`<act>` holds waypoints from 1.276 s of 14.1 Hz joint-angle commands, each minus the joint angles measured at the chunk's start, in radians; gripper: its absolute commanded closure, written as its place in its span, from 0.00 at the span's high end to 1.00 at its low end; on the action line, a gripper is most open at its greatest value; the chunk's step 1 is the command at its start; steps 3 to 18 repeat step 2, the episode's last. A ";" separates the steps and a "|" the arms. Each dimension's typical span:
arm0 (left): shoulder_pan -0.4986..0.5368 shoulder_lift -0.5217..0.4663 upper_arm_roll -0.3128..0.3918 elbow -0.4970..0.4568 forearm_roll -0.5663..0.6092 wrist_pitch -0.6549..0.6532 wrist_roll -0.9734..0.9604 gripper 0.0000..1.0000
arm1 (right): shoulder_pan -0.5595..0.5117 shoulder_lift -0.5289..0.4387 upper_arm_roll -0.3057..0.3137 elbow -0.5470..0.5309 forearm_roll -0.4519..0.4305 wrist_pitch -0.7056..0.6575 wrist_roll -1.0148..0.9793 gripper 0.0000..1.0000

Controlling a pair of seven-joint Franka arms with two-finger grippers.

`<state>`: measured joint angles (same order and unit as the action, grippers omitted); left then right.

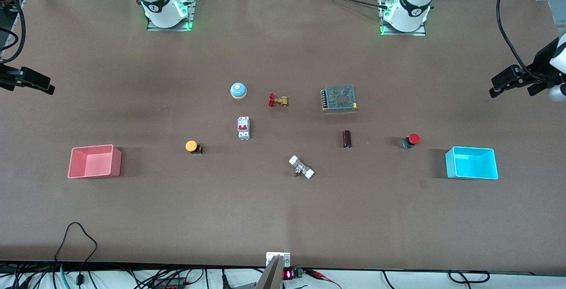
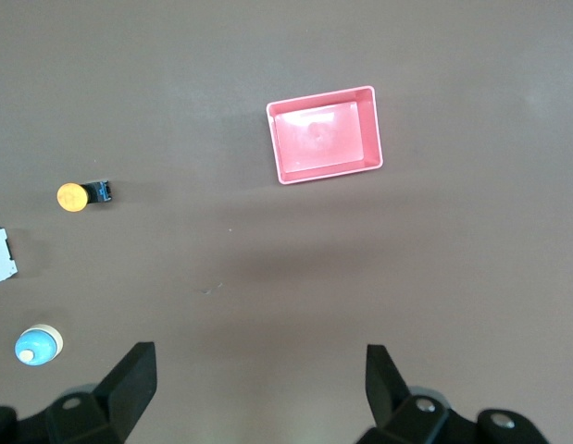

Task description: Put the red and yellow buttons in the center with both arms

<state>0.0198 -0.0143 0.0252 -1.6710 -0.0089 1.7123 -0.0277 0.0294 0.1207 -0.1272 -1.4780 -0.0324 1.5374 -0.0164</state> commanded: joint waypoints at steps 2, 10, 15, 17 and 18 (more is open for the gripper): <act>-0.003 -0.026 0.007 -0.012 -0.016 -0.006 0.025 1.00 | -0.014 -0.026 0.018 -0.025 -0.006 -0.006 0.004 1.00; -0.003 -0.026 0.007 -0.012 -0.016 -0.006 0.025 1.00 | -0.014 -0.026 0.018 -0.025 -0.006 -0.006 0.004 1.00; -0.003 -0.026 0.007 -0.012 -0.016 -0.006 0.025 1.00 | -0.014 -0.026 0.018 -0.025 -0.006 -0.006 0.004 1.00; -0.003 -0.026 0.007 -0.012 -0.016 -0.006 0.025 1.00 | -0.014 -0.026 0.018 -0.025 -0.006 -0.006 0.004 1.00; -0.003 -0.026 0.007 -0.012 -0.016 -0.006 0.025 1.00 | -0.014 -0.026 0.018 -0.025 -0.006 -0.006 0.004 1.00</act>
